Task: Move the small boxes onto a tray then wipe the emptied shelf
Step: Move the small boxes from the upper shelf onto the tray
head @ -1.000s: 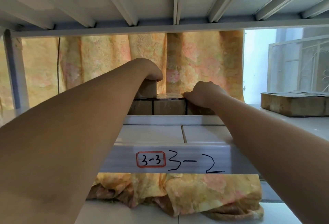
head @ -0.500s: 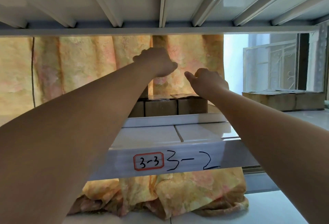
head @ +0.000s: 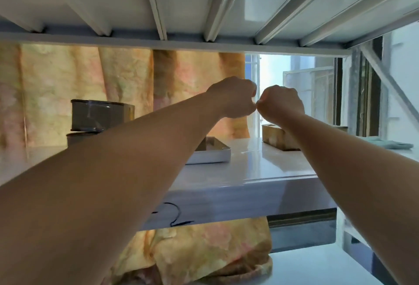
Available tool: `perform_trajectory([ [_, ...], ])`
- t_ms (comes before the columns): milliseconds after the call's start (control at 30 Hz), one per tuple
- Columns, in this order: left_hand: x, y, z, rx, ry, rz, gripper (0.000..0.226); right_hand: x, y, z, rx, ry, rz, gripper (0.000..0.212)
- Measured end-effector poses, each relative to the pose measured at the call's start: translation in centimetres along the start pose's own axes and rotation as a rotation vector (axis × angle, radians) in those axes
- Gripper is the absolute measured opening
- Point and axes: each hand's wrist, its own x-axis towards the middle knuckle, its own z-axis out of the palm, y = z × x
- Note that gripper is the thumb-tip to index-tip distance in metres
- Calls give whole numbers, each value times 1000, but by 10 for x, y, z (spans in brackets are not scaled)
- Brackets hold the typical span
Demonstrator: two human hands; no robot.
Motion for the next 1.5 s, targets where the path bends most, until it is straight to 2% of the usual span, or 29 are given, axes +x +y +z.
perform_trajectory([
  [100,22,26,15,-64,-24,-35,36,11,40,-5,-59,-35,-27,24],
  [300,63,70,49,-213,-84,-194,39,39,115,-11,-114,-165,-17,17],
  [400,74,87,65,-271,-140,-296,49,50,143,-9,-118,-276,5,20],
  [500,86,101,78,-221,-213,-281,38,58,163,-5,-130,-342,-7,35],
  [567,92,110,85,-210,-244,-238,34,62,170,0,-136,-370,-33,46],
  [667,104,120,94,-207,-272,-205,34,67,174,8,-131,-416,-60,50],
  [833,125,129,107,-62,-411,-250,38,73,169,7,-215,-494,-101,26],
  [933,130,131,106,-37,-442,-266,33,77,164,6,-273,-525,-105,35],
  [1067,130,128,109,7,-503,-306,35,82,160,14,-289,-550,-90,27],
  [1200,130,128,104,-29,-606,-330,40,83,163,14,-191,-570,-52,26],
  [1333,131,136,91,-190,-744,-330,50,80,184,8,82,-577,55,32],
  [1433,132,137,95,-175,-697,-331,49,74,198,8,299,-504,82,46],
  [1500,130,133,97,-158,-666,-367,49,69,201,8,382,-485,67,43],
])
